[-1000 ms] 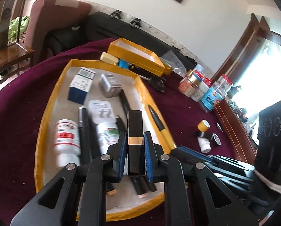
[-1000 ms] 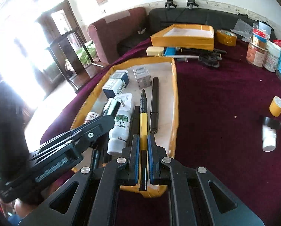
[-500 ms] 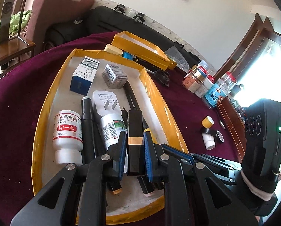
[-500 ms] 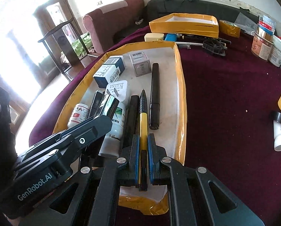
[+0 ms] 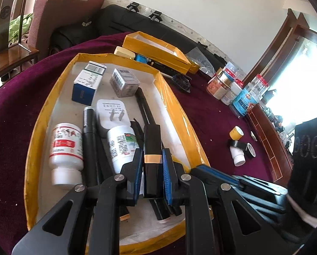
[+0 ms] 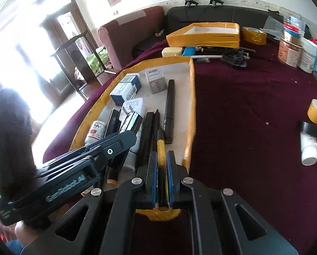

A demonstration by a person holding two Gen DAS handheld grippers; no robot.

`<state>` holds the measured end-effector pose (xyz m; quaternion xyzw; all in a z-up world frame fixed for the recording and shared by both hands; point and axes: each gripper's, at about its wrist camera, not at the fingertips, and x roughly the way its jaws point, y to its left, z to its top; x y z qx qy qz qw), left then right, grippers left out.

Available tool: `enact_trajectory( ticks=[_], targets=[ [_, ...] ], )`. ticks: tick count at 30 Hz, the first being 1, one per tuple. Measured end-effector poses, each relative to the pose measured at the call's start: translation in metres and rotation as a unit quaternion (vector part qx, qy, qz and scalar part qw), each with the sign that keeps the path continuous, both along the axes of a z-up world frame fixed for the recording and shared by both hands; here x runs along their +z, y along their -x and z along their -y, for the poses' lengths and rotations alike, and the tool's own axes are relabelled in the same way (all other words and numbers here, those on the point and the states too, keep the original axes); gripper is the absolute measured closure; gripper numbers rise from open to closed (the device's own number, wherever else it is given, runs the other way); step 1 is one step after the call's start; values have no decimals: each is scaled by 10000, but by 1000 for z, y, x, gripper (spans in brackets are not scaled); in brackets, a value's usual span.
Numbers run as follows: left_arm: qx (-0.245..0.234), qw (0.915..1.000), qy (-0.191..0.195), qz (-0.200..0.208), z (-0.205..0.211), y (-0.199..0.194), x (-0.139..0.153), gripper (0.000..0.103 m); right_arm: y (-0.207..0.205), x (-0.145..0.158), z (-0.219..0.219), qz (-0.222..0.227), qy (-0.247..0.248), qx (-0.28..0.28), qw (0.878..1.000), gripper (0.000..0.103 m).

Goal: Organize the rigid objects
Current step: 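Carry the tube and yellow pen into the tray and open both grippers, then move both tools back toward the item pile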

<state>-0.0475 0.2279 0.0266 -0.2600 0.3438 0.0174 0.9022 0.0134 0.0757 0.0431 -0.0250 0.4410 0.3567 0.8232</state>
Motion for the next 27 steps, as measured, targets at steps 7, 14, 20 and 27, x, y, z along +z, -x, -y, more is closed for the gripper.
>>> enact_trajectory(
  ticks=[7,14,20,27],
  targets=[
    [-94,9997,-29,-208,10,-9,-7,87,-8,12,38,5,-339,-241,9991,95],
    [-202,9993,-8,-315,19,-10,-4,76,-34,17,94,78,-472,-934,9945,95],
    [-167,9998,-82,16,27,-1,12,71,-74,10,137,-242,-475,-1388,9889,95],
    [-468,9987,-180,134,46,3,24,71,-117,-10,159,-552,-533,-1751,9816,96]
  ],
)
